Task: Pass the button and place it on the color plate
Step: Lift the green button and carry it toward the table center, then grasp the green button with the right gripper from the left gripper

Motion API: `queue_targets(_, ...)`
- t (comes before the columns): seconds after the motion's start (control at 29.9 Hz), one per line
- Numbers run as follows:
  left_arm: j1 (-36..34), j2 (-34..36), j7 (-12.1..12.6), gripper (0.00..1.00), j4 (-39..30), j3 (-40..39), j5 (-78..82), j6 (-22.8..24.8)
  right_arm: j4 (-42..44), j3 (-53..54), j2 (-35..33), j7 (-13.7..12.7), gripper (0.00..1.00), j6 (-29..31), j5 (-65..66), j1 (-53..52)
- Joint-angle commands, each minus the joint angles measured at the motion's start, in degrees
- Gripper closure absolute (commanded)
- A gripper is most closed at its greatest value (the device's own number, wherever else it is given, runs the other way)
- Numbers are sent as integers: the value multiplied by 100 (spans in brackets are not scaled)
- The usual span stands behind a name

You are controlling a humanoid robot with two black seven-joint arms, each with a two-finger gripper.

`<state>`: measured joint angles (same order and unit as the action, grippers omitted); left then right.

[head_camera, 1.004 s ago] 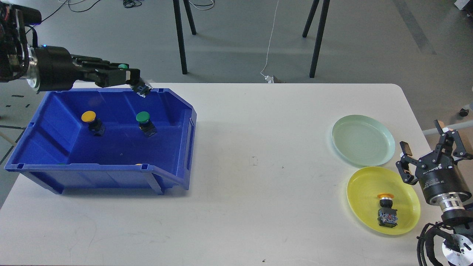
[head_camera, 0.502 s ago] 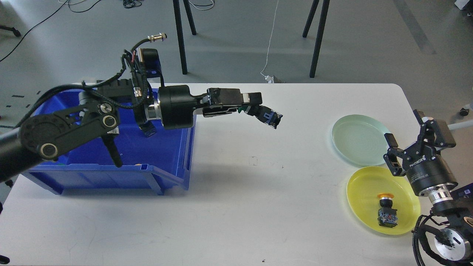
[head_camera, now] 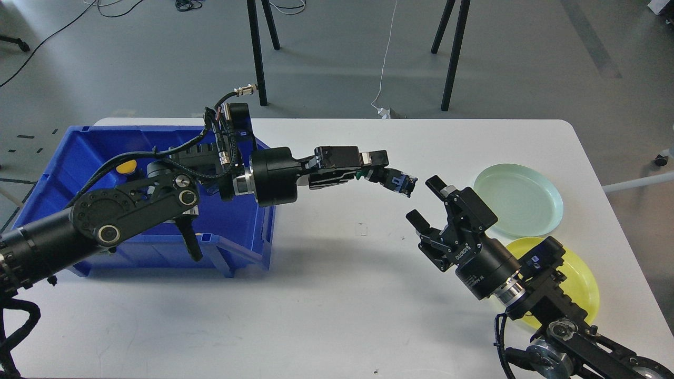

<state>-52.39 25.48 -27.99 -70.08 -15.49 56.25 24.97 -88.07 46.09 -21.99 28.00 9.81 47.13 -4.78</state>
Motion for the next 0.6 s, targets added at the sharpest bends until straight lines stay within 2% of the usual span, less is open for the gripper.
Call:
queue_targets(0.0, 0, 0, -1, 90, 3, 2, 0, -1, -52, 5, 19, 0, 4, 916, -659, -6)
queue_targets(0.57, 18, 0, -1, 90, -15, 2, 18, -9, 0, 58, 229, 0, 4, 1041, -1408, -76)
